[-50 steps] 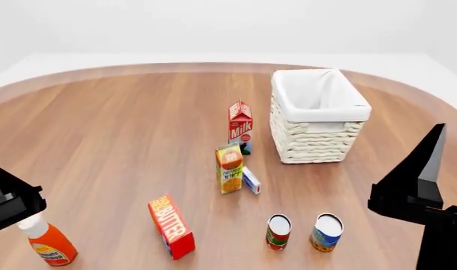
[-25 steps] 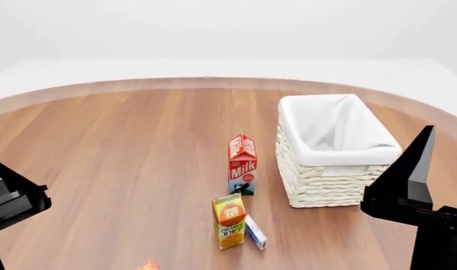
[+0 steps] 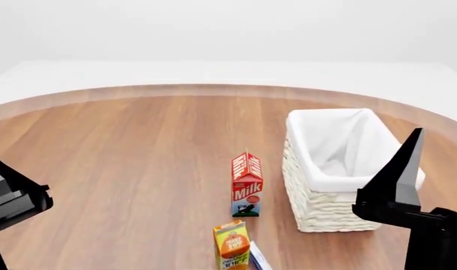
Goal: Pick up the cream cheese box and the butter, and put them in the basket.
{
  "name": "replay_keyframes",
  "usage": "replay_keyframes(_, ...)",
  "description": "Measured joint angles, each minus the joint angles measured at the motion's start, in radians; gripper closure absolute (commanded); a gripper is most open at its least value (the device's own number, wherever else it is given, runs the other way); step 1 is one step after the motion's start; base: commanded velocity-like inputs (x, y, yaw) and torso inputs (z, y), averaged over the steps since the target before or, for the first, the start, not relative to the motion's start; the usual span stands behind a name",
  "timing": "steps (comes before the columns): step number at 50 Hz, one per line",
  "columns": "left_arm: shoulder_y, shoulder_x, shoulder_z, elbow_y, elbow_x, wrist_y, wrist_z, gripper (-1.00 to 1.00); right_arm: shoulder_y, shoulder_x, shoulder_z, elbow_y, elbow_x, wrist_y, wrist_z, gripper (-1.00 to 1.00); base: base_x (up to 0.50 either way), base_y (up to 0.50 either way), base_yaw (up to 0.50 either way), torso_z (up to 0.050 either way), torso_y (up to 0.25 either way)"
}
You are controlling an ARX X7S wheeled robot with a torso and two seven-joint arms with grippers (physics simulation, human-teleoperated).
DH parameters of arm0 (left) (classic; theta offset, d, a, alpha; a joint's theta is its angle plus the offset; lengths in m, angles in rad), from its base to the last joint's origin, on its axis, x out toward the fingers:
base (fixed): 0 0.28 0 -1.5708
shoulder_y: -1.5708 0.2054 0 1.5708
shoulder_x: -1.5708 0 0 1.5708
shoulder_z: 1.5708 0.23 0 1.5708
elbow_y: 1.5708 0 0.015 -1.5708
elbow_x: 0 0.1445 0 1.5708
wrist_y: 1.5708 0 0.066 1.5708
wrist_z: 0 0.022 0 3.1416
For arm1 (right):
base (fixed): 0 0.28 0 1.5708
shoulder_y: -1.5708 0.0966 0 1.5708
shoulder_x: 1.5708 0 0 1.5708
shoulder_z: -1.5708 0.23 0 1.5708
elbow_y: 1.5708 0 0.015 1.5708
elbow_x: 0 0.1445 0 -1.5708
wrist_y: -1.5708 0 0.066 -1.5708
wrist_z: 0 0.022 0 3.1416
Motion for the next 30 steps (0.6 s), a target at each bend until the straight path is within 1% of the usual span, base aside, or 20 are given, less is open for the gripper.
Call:
replay_keyframes(13, 0.002, -0.007, 0.007, -0.001, -0.001, 0.001, -0.009, -1.0, -0.002, 0.007, -0.013, 0.002, -0.009, -0.001, 0.007, -1.0, 0.49, 0.15, 0.0, 0.0, 0.0)
replay_keyframes(20, 0.003, -0.012, 0.011, -0.001, 0.0, -0.001, -0.013, -1.0, 0.005, 0.024, -0.018, -0.028, 0.013, 0.067, 0.015, -1.0, 0.01, 0.0, 0.0, 0.0, 0.0)
replay_keyframes(24, 0.002, -0.015, 0.015, 0.001, 0.0, -0.004, -0.014, -1.0, 0.021, 0.047, -0.031, -0.057, 0.034, 0.17, 0.015, -1.0, 0.0, 0.0, 0.0, 0.0, 0.0)
replay_keyframes(30, 0.001, -0.019, 0.018, 0.005, -0.001, -0.01, -0.018, -1.0, 0.059, 0.095, -0.049, -0.113, 0.125, 0.384, 0.013, -1.0, 0.0, 0.0, 0.0, 0.0, 0.0)
